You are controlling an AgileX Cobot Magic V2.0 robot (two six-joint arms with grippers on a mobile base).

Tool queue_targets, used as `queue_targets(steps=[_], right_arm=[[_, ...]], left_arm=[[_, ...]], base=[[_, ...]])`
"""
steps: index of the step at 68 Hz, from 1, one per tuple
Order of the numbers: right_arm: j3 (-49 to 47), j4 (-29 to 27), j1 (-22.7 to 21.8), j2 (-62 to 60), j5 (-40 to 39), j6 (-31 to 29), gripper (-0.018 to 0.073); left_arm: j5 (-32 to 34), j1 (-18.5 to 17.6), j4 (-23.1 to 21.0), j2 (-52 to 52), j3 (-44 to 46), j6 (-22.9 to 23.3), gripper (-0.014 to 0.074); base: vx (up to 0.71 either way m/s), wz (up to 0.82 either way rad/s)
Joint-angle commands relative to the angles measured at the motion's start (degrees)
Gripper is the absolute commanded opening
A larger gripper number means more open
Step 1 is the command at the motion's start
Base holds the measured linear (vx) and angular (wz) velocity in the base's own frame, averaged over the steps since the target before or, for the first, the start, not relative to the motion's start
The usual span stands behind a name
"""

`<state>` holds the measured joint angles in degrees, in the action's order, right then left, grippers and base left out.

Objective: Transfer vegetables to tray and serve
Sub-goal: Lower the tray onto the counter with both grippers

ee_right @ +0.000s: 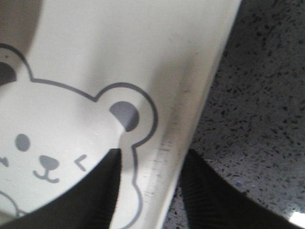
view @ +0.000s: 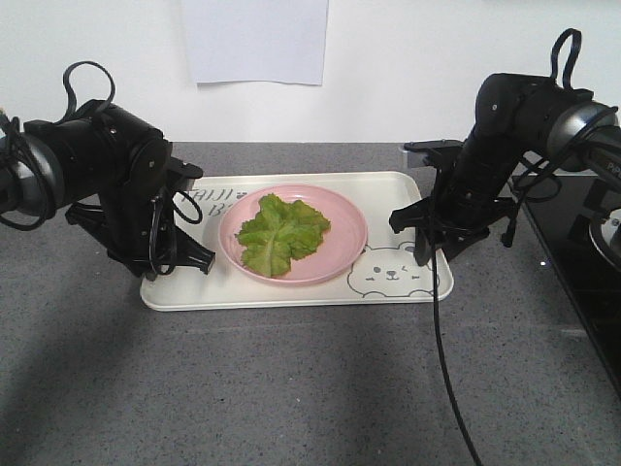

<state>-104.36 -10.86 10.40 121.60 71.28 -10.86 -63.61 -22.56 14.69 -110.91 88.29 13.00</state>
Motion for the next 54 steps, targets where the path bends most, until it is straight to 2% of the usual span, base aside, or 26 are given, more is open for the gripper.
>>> queue_targets(steps=[1,9,32,39,47,54], right_arm=[[-1.7,-4.8,1.0,-3.6,2.2,-0.6,0.042],[-1.7,-4.4,1.0,-3.6,2.2,-0.5,0.0459],[-1.7,-4.4,1.0,-3.6,2.2,1.4,0.0458],[-1.7,-3.5,1.0,-3.7,2.2,3.1,0.0458],[-1.7,0.0,1.0,-4.5,2.2,6.6,0.0458],[-1.7,2.0,1.0,-5.7,2.2,6.5,0.0458]], left_arm=[[3.0,-1.1,-2.1,3.3,1.7,-1.3,0.0062],[2.2,-1.1,-2.1,3.3,1.7,-1.3,0.011],[-0.2,-1.1,-2.1,3.4,1.7,-1.2,0.0269],[-0.6,-1.1,-2.1,3.4,1.7,-1.2,0.0285],[-1.4,-1.1,-2.1,3.4,1.7,-1.2,0.0285],[-1.9,-1.1,-2.1,3.6,1.7,-1.2,0.0285]], base=[[0.0,0.0],[0.0,0.0],[0.0,0.0],[0.0,0.0],[0.0,0.0],[0.0,0.0]])
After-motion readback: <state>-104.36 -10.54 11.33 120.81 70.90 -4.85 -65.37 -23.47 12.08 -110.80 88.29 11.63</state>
